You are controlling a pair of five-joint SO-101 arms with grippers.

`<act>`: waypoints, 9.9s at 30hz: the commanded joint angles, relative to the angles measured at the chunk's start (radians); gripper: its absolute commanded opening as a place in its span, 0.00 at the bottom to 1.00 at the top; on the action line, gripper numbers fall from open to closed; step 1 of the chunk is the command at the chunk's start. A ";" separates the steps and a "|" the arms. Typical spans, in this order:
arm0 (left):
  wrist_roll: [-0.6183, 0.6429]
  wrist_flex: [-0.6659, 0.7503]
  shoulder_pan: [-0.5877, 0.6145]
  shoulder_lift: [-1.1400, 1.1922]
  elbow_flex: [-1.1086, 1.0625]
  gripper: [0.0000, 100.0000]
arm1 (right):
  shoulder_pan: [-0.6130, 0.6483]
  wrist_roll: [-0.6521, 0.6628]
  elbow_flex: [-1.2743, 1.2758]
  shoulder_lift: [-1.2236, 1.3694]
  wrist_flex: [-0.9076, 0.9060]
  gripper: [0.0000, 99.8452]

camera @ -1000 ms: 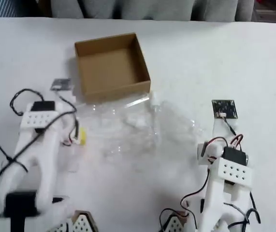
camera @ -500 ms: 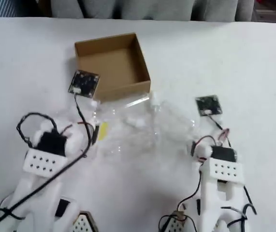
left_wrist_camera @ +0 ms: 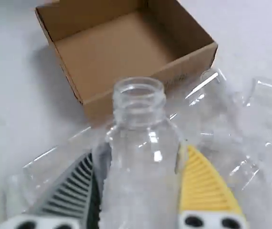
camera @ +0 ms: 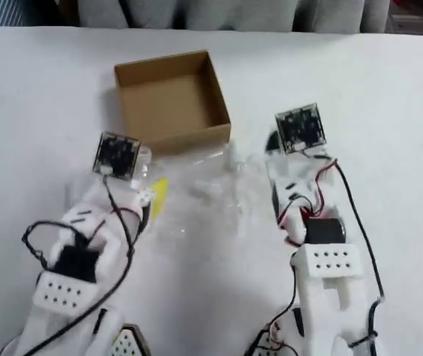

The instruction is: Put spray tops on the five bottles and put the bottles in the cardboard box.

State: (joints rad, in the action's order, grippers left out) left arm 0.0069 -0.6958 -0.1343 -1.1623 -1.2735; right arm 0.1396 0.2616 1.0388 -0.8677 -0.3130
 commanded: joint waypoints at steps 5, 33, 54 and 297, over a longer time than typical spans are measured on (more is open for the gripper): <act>0.012 0.101 -0.019 -0.363 -0.163 0.02 | 0.166 -0.218 -0.216 -0.110 0.022 0.02; 0.012 0.101 -0.228 -0.670 -0.353 0.02 | 0.509 -0.454 -0.422 -0.179 0.128 0.01; 0.012 0.160 -0.255 -0.670 -0.397 0.02 | 0.573 -0.483 -0.295 -0.077 0.309 0.01; 0.123 0.858 0.206 1.871 1.459 0.02 | 0.397 -0.264 0.652 -0.924 -0.300 0.02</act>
State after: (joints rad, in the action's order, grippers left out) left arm 0.1158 0.1281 0.0437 0.7020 0.0829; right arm 0.5416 -0.0130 1.6801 -1.7883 -0.6153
